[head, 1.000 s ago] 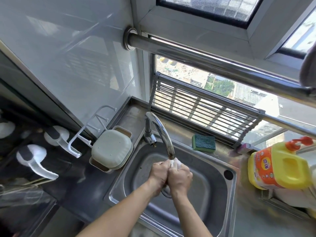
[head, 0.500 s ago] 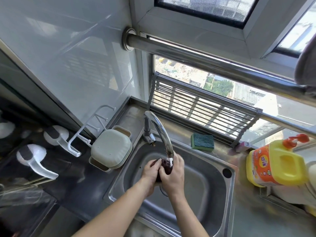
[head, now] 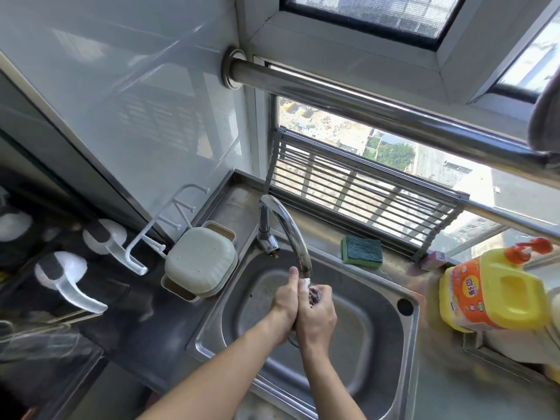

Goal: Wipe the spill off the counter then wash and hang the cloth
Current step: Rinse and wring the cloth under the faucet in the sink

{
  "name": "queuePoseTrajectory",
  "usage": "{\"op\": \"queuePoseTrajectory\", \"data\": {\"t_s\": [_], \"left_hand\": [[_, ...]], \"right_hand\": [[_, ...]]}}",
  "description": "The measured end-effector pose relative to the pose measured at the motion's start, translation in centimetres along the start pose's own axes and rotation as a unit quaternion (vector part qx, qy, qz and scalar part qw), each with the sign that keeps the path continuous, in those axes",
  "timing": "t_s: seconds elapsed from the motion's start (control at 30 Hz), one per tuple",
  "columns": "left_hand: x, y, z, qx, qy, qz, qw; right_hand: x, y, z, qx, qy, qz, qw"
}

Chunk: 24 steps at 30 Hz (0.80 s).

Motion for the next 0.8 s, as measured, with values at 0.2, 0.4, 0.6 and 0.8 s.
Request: {"op": "queuePoseTrajectory", "data": {"t_s": [0.2,0.4,0.6,0.8], "left_hand": [[0.0,-0.4,-0.8,-0.004,-0.02,0.014,1.0],[-0.6,0.2,-0.2,0.01,-0.013,0.02,1.0],[-0.8,1.2,0.5,0.084,-0.08,-0.055,0.992],[-4.3,-0.3,-0.3,0.04,0.004,-0.044,0.998]], "right_hand": [[-0.5,-0.8,0.1,-0.003,0.041,0.005,0.999],[0.2,-0.5,-0.3,0.004,-0.027,0.058,0.998],[0.0,1.6,-2.1,0.172,-0.039,-0.016,0.984],[0.0,3.9,-2.7,0.331,0.02,-0.255,0.908]]}}
Point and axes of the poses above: each hand's wrist, its own z-axis away from the middle knuckle, its own x-axis out of the palm, y = z × x, the point moved 7 cm from there along -z, towards the middle knuckle, and after that the axes turned 5 degrees about -z, right-handed, at the moved point
